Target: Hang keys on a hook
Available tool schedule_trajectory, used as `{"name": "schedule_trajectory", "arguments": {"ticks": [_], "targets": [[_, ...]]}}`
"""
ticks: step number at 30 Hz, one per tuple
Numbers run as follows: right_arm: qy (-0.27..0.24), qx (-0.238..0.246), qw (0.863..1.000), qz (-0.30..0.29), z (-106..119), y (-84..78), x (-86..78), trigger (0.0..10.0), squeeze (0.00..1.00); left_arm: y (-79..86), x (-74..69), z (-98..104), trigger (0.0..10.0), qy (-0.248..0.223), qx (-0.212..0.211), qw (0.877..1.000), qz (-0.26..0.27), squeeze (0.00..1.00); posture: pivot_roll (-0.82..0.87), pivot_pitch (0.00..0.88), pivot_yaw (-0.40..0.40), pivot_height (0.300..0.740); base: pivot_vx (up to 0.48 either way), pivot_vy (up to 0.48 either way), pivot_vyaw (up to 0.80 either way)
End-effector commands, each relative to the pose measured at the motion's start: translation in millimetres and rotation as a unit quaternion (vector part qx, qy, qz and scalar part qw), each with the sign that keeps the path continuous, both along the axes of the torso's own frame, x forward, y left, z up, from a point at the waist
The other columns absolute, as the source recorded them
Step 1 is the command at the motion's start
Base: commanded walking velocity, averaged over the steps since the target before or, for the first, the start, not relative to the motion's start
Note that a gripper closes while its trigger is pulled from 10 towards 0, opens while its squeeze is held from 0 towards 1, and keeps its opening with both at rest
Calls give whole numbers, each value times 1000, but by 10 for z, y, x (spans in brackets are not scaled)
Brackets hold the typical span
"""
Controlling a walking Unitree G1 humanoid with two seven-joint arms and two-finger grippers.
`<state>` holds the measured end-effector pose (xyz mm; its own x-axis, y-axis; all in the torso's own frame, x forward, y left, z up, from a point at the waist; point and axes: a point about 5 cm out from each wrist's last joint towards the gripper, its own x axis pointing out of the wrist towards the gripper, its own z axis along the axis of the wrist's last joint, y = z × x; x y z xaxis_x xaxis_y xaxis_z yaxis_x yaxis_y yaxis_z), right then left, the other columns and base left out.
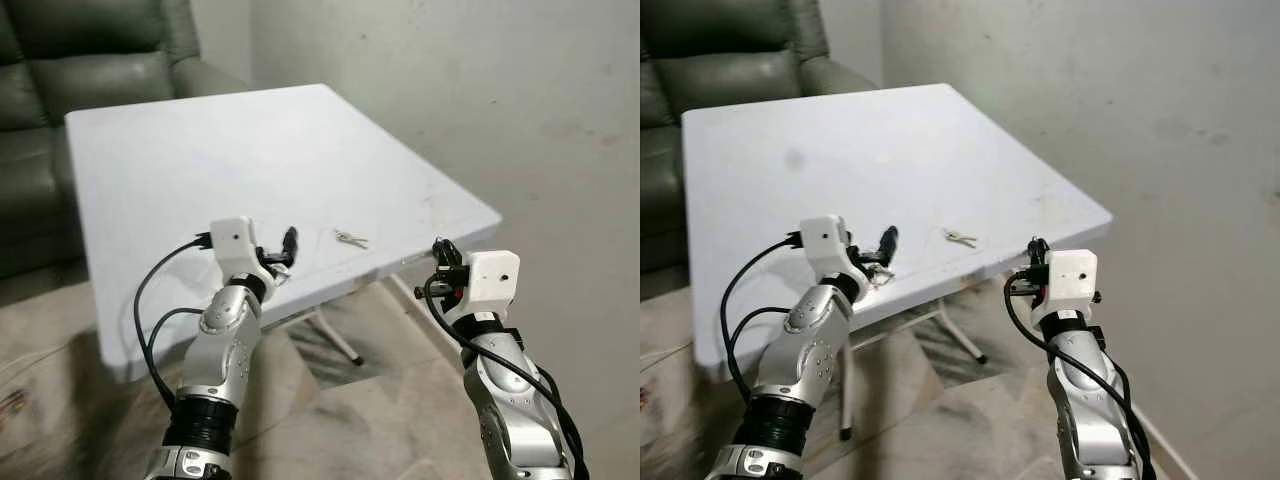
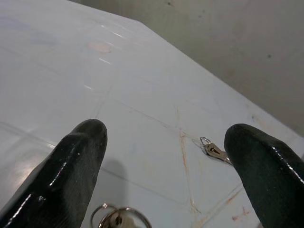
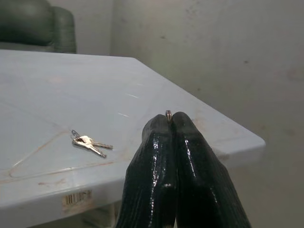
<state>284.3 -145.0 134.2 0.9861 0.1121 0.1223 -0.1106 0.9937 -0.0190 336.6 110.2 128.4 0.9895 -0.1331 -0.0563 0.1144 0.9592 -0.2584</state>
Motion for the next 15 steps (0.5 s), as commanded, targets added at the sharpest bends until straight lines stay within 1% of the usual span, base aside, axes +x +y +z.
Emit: {"name": "schedule_trajectory", "arguments": {"ticks": [1, 5, 15], "targets": [[-7, -6, 1000, -12, 43, -59, 4, 10000, 0, -38, -6, 30, 10000, -4, 7, 1000, -1, 0, 55, 0, -71, 740, 0, 0, -725], [-6, -6, 1000, -14, 40, -64, 8, 10000, 0, -39, -9, 19, 10000, -1, 17, 1000, -1, 0, 56, 0, -69, 740, 0, 0, -725], [-6, -4, 1000, -20, 40, -66, 15, 10000, 0, -49, -18, 11, 10000, 2, 25, 1000, -5, 0, 57, 0, -65, 740, 0, 0, -725]]}}
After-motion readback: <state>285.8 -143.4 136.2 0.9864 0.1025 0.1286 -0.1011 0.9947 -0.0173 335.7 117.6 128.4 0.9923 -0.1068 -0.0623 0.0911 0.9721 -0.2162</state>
